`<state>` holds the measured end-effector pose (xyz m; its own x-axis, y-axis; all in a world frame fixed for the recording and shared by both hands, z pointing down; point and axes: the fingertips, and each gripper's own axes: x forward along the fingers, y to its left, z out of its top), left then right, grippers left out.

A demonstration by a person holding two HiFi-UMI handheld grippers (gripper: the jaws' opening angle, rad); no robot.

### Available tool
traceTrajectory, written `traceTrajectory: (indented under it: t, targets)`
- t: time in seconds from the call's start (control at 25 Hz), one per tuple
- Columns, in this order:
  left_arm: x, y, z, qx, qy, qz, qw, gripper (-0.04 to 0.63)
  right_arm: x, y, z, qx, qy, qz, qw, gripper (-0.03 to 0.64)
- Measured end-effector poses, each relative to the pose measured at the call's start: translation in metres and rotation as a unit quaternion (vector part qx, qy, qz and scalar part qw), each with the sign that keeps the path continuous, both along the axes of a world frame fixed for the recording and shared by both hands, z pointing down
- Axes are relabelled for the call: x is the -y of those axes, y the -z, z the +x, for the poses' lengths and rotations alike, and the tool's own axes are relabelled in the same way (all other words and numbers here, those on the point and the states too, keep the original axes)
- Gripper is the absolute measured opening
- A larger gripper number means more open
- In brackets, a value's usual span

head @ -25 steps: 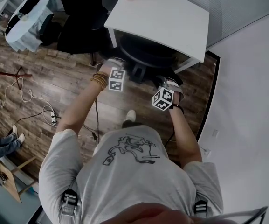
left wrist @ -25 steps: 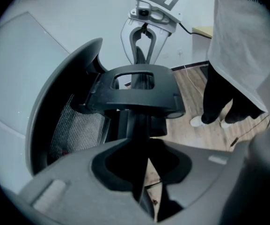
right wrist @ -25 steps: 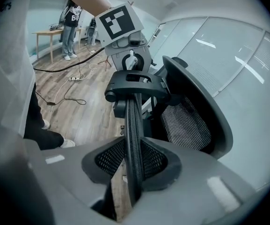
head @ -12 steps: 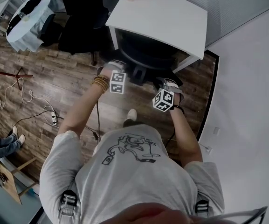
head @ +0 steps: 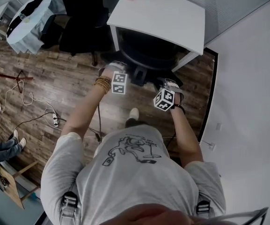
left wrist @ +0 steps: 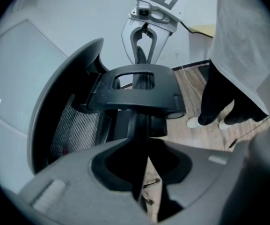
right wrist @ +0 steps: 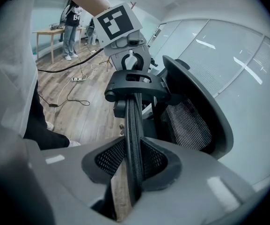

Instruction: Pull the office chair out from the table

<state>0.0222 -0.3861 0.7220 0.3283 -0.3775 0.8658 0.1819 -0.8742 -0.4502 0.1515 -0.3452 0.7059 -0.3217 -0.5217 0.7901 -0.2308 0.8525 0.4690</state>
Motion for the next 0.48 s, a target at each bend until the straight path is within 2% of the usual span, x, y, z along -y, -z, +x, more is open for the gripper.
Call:
traceTrajectory:
  t: [0.48]
  targets:
    - [-0.055,0.001,0.004,-0.004,0.003,-0.002,1.0000,0.106,-0.053,0.000,0.003,-0.002,0.003,0.007,1.000,0.109]
